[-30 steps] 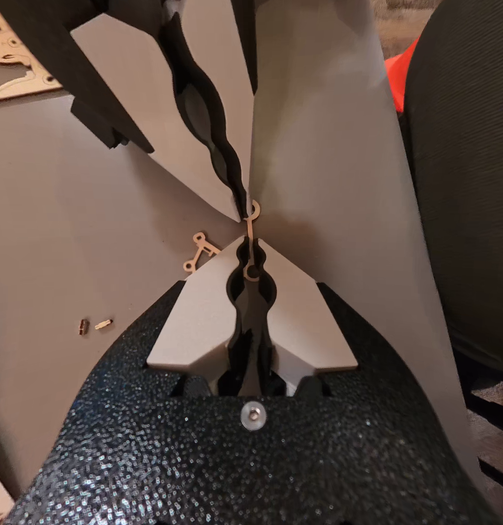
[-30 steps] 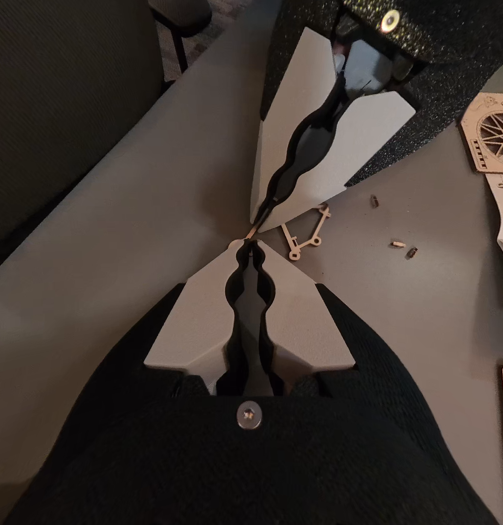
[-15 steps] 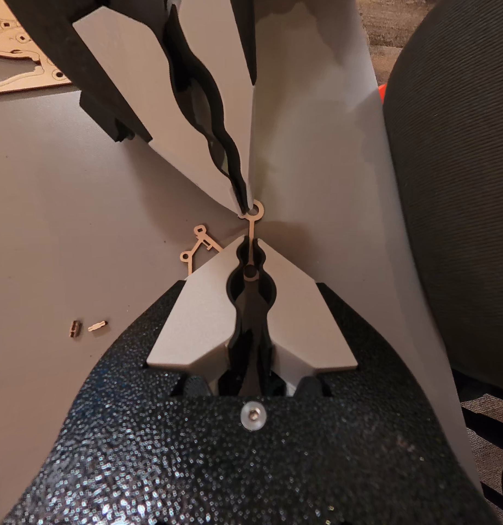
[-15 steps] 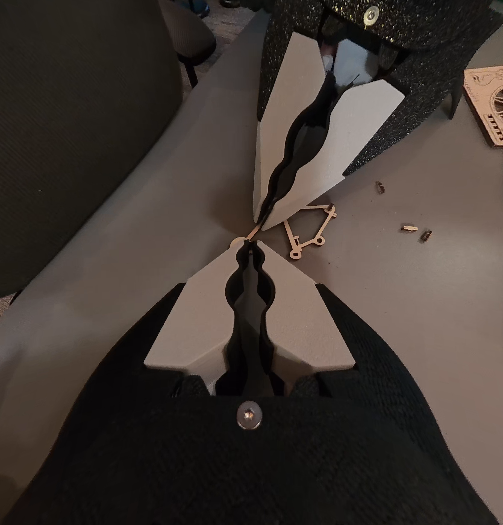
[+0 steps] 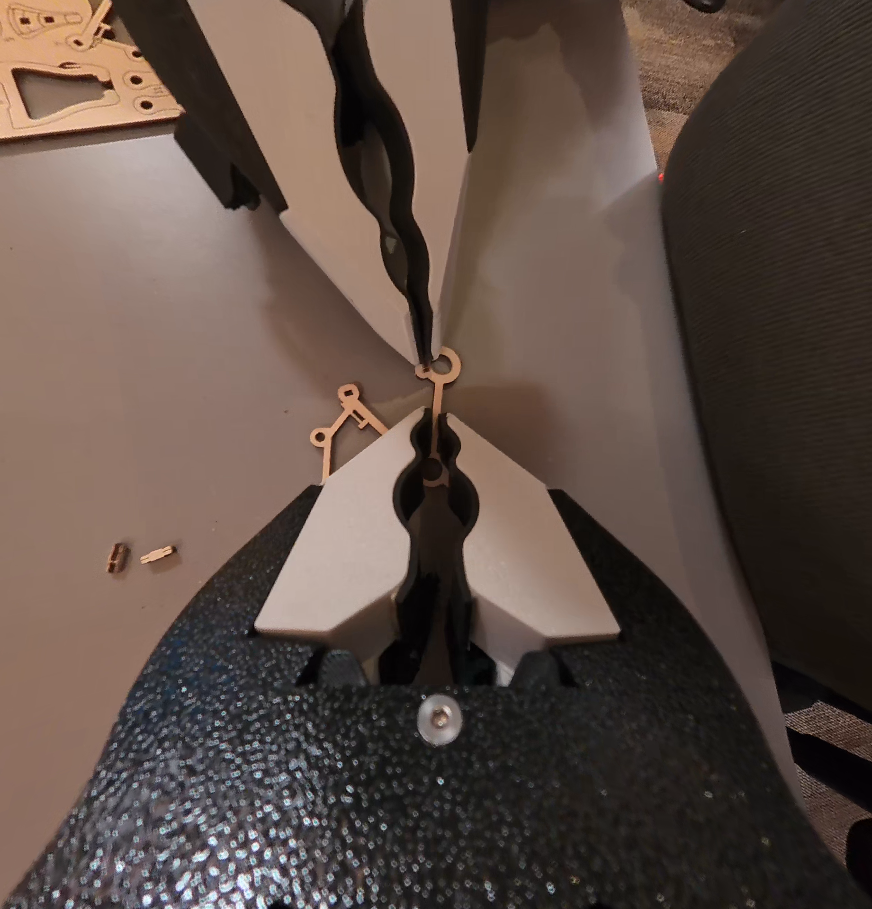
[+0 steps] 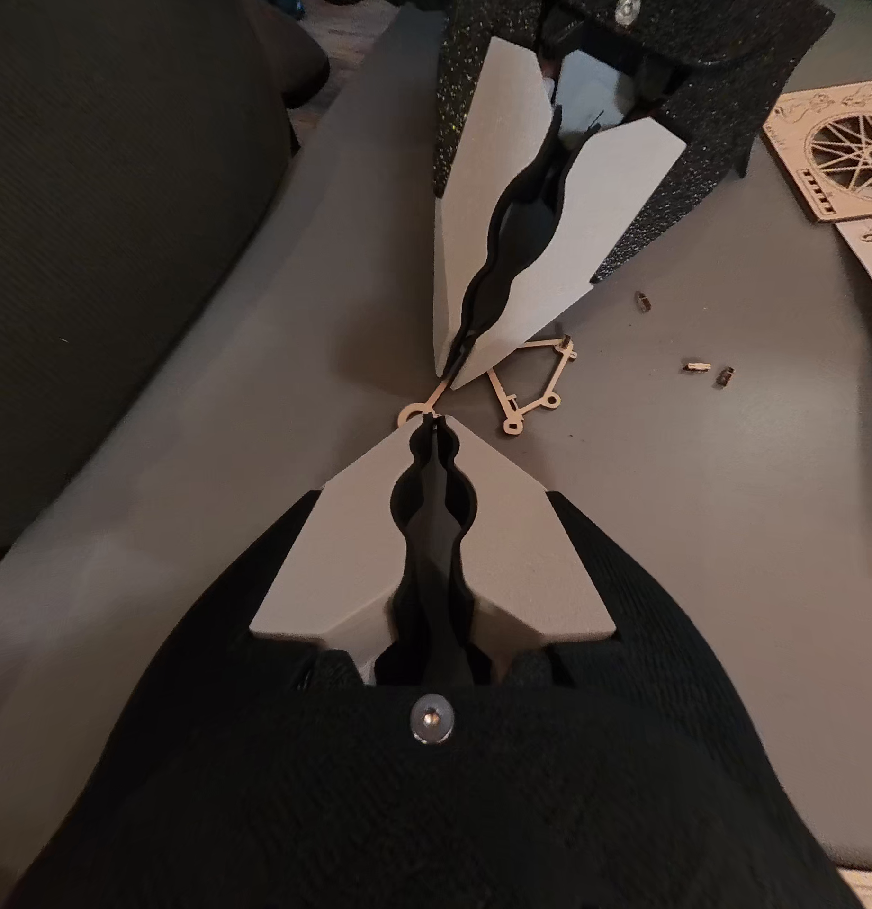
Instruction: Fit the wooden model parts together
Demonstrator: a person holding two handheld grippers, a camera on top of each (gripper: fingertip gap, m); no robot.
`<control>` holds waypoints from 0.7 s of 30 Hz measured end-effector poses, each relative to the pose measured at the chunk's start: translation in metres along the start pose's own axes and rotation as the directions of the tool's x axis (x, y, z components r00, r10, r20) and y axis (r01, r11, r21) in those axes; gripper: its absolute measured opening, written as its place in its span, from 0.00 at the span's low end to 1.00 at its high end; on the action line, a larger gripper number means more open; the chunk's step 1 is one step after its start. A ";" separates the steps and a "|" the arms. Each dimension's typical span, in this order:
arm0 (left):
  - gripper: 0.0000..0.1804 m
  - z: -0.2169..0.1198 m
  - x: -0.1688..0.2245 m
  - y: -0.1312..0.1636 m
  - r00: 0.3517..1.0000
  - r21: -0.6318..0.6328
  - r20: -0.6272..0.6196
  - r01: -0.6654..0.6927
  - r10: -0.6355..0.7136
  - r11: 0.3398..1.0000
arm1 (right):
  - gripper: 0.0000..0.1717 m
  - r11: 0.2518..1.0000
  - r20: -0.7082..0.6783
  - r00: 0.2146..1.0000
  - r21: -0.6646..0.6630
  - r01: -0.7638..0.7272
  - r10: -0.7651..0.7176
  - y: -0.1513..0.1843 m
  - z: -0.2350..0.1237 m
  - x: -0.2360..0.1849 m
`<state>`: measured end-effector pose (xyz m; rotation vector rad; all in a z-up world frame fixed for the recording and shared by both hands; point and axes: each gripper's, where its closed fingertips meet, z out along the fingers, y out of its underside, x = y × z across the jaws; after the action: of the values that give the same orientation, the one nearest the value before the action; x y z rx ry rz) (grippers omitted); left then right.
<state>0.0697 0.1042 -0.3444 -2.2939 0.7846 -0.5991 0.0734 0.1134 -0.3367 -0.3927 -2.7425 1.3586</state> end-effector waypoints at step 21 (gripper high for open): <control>0.00 0.000 0.000 -0.001 1.000 0.010 0.001 0.021 -0.021 1.000 | 0.00 0.996 -0.052 0.999 -0.086 -0.020 0.016 0.000 0.003 -0.001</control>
<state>0.0699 0.1052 -0.3441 -2.2952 0.7565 -0.6098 0.0742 0.1110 -0.3383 -0.4515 -2.7692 1.2188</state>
